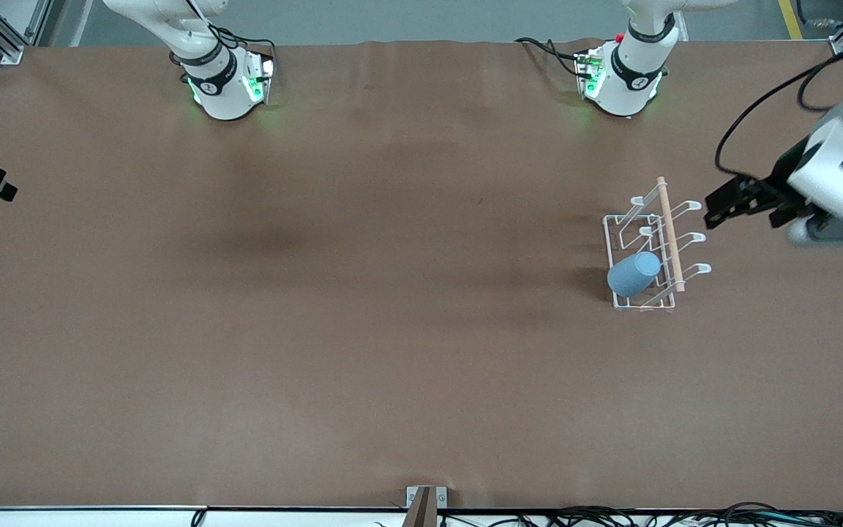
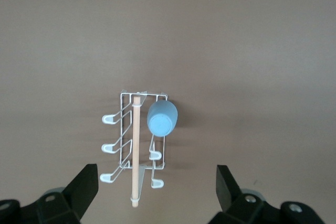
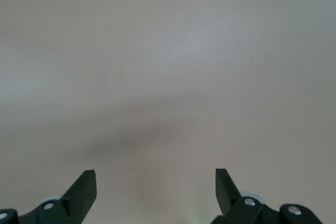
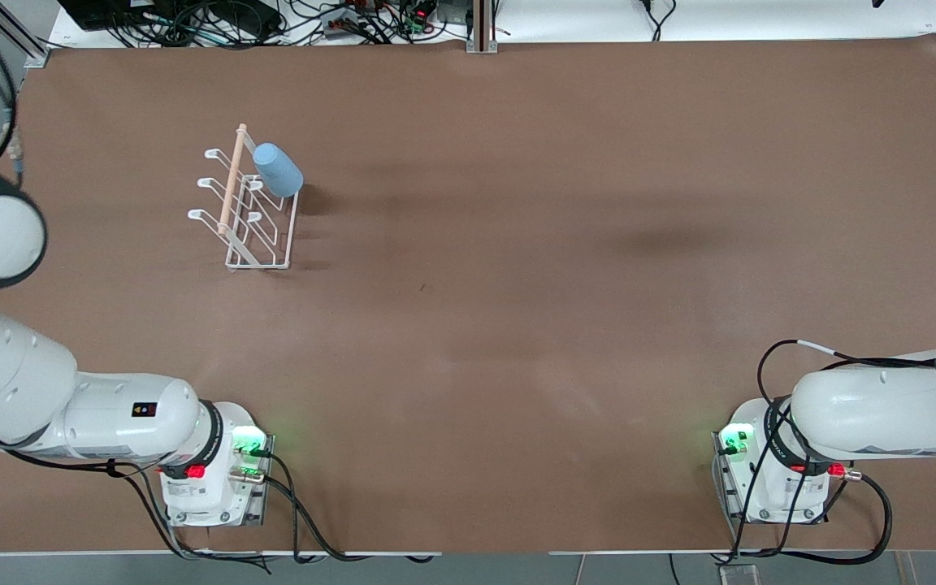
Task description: Hang cup on cup holder
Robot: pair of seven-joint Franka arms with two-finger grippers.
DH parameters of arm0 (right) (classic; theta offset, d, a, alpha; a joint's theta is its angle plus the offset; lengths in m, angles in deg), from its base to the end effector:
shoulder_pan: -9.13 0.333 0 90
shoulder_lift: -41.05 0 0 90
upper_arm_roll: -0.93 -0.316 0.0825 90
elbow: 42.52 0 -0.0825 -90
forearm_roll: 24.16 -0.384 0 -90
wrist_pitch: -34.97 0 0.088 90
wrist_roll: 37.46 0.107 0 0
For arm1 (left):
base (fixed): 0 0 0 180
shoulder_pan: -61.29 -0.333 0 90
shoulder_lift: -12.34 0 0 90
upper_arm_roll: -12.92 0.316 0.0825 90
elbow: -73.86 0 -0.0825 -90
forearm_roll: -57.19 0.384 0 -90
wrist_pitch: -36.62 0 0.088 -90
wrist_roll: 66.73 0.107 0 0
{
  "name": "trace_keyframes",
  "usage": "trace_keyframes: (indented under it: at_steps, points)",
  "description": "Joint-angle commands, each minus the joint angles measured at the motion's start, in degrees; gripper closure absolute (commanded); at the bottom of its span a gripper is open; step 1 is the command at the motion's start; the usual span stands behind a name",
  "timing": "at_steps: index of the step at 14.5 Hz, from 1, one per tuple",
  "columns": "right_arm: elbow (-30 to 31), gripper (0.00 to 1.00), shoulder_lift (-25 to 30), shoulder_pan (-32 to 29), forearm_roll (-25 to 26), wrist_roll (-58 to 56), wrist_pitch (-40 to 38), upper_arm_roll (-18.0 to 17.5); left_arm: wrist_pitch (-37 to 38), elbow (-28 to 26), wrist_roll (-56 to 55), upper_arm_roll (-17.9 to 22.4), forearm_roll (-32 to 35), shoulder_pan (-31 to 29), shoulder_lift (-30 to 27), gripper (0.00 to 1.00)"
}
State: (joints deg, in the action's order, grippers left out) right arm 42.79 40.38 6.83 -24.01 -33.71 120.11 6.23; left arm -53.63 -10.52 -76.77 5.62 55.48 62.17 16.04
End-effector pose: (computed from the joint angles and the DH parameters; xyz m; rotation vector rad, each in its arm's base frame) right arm 0.5450 -0.0727 0.6490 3.1229 -0.3107 -0.0231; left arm 0.5696 -0.0824 0.6351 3.0972 0.0502 0.0494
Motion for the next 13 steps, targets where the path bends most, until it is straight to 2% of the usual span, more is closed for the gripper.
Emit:
trace_keyframes:
  at_steps: [1,4,9,11,13]
  points:
    - [-0.5,0.0,-0.2,-0.3,-0.1,-0.6,-0.1,-0.2,-1.9,-6.4,0.4,1.1,-0.9,1.4,-6.3,0.01]
    - [-0.6,0.0,-0.2,-0.2,-0.1,-0.6,-0.2,-0.2,-1.2,-5.8,0.7,1.2,-0.4,1.3,-7.7,0.0]
    - [-0.5,0.0,-0.2,-0.3,-0.1,-0.6,0.0,-0.2,0.4,0.9,0.8,1.2,1.6,1.8,-5.6,0.0]
    - [-0.5,0.0,-0.2,-0.3,-0.1,-0.6,0.0,-0.2,4.5,3.6,1.0,2.8,1.3,2.0,-4.5,0.0]
    - [-0.6,0.0,-0.2,-0.2,-0.1,-0.6,0.0,-0.2,5.6,3.3,2.3,5.0,1.4,2.5,-5.1,0.0]
